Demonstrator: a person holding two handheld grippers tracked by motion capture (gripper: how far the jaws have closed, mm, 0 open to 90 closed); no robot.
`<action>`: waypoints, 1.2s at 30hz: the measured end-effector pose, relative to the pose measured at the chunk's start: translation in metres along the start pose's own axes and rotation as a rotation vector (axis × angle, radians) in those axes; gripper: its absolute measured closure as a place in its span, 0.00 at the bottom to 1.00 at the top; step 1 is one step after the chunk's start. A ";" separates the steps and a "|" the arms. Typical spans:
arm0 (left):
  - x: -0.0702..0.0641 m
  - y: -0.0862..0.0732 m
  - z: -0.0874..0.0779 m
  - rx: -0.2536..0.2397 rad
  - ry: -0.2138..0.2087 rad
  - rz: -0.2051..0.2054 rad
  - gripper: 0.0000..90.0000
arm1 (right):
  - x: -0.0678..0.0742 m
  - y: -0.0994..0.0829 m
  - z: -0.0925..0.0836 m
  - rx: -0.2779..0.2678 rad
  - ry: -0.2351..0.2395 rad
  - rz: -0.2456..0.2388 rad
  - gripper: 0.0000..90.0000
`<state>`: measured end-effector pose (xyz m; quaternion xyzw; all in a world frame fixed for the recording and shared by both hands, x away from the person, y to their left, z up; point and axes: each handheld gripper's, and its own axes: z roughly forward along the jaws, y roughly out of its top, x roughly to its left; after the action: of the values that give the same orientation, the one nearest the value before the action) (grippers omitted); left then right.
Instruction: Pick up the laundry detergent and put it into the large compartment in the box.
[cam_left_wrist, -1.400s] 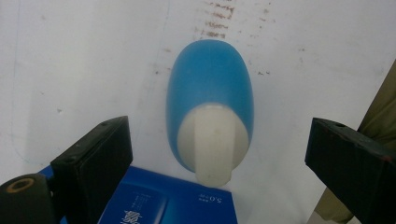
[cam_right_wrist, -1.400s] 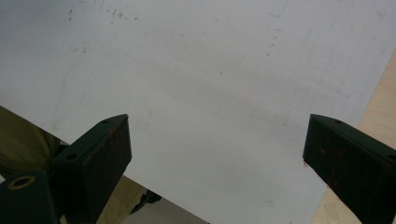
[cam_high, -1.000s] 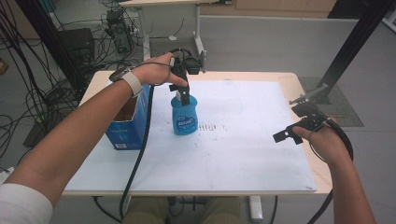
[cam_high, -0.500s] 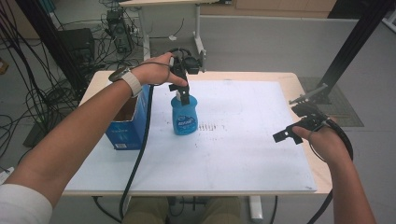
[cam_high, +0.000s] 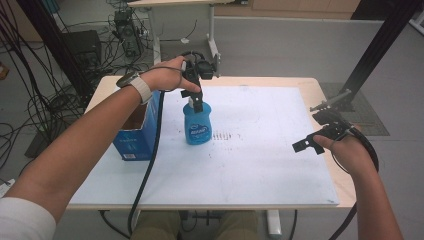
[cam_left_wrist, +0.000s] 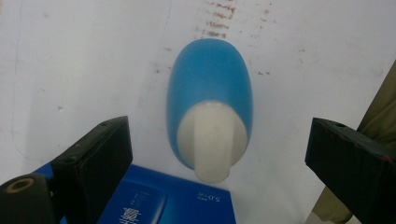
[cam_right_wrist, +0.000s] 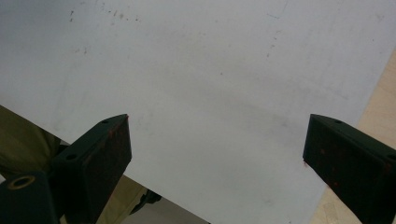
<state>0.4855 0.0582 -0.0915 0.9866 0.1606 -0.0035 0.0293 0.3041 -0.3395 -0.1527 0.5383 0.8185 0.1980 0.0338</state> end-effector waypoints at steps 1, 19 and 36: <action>0.000 0.000 0.000 -0.002 -0.001 0.001 0.09 | 0.000 0.000 0.000 0.000 0.000 0.000 0.08; -0.002 0.002 0.001 0.000 0.005 0.004 0.09 | 0.000 0.000 0.000 -0.002 0.000 0.000 0.08; -0.006 0.006 0.009 0.009 0.013 0.009 0.09 | -0.001 -0.003 0.002 -0.001 0.001 0.002 0.08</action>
<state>0.4821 0.0498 -0.0999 0.9875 0.1561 0.0023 0.0237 0.3029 -0.3411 -0.1555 0.5389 0.8179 0.1987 0.0332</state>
